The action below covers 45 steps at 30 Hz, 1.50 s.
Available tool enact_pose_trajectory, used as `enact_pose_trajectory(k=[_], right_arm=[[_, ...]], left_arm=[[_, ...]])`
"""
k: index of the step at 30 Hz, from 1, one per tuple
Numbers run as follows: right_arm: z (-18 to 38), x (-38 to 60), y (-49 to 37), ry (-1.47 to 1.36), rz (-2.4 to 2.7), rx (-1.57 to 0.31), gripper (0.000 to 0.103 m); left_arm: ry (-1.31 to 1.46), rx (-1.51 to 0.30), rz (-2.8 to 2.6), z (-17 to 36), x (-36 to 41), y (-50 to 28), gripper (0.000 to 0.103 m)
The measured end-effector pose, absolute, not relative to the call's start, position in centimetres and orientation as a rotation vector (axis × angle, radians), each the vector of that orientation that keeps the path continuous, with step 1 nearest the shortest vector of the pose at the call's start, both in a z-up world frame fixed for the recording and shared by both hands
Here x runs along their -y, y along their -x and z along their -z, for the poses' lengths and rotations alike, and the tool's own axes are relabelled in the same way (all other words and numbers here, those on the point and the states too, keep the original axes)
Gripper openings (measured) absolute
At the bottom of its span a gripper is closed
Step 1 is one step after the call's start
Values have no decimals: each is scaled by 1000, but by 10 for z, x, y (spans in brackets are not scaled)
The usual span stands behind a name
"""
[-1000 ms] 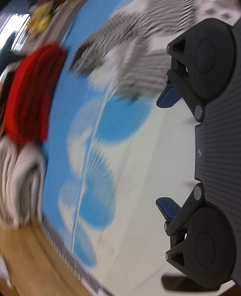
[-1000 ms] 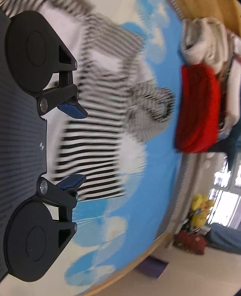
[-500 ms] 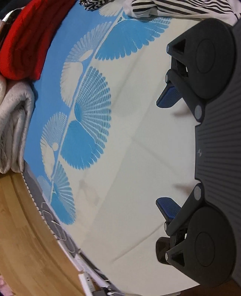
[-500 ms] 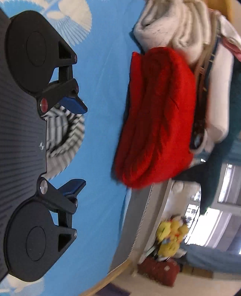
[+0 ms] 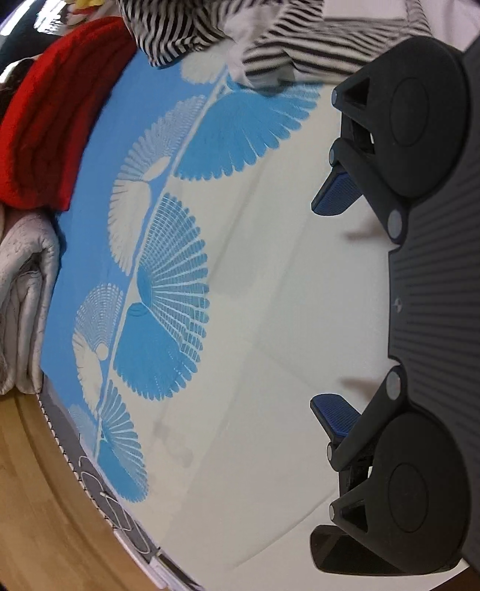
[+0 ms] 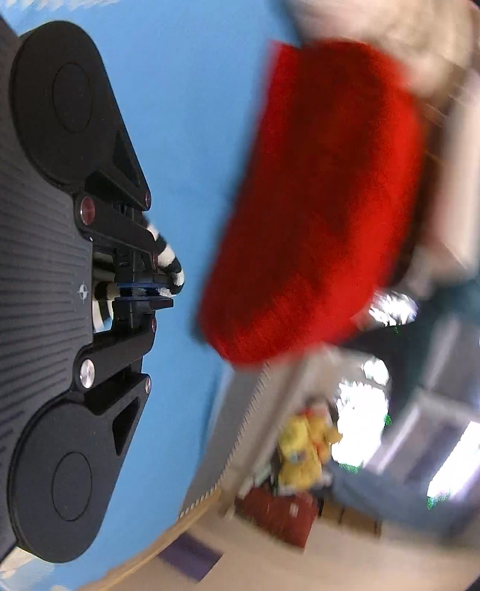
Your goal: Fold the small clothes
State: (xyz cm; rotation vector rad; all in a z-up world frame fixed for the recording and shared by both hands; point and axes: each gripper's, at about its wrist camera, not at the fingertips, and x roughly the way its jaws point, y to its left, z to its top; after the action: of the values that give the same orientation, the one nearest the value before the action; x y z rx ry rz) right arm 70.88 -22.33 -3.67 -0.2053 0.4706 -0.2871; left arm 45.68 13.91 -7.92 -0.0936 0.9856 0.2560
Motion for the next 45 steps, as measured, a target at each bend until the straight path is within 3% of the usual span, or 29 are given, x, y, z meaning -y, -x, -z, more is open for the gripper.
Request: enact_pose_trajectory(k=[5,8,11,17,19,22,27,36,37,38,45], right_arm=[[-79,263,-567,156,140,-314,3],[-100,265,-439,224,26,-346,3],[-71,250,-325,306,-102,-475,4],[98,243,-215,261,-109,-1075,8],[111,247,-203,227,-38,-1115,22],[73,257,-192,70,8,-903,65],[30,278,-238,-116,65,-681,67],[74,311,-316,-400,141,-645,66],[82,311,-326,-409,151,-644,52],[88,310,-331,-394,152,-649,2],[27,239,-308,-97,-61,-405,3]], left_arm=[[110,-935,-251,59,-129,-449,103],[123,-922,-218,47,-116,-444,103],[141,-896,-193,37,-100,-435,103],[149,-910,-154,34,-66,-423,103],[154,-912,-137,36,-56,-417,103],[150,-900,-93,34,-40,-408,103],[183,-851,-7,31,-13,-408,103],[209,-985,-8,60,18,-436,103],[213,-993,-17,63,16,-439,103],[214,-996,-28,64,14,-441,103],[261,-961,-78,58,-4,-440,103]])
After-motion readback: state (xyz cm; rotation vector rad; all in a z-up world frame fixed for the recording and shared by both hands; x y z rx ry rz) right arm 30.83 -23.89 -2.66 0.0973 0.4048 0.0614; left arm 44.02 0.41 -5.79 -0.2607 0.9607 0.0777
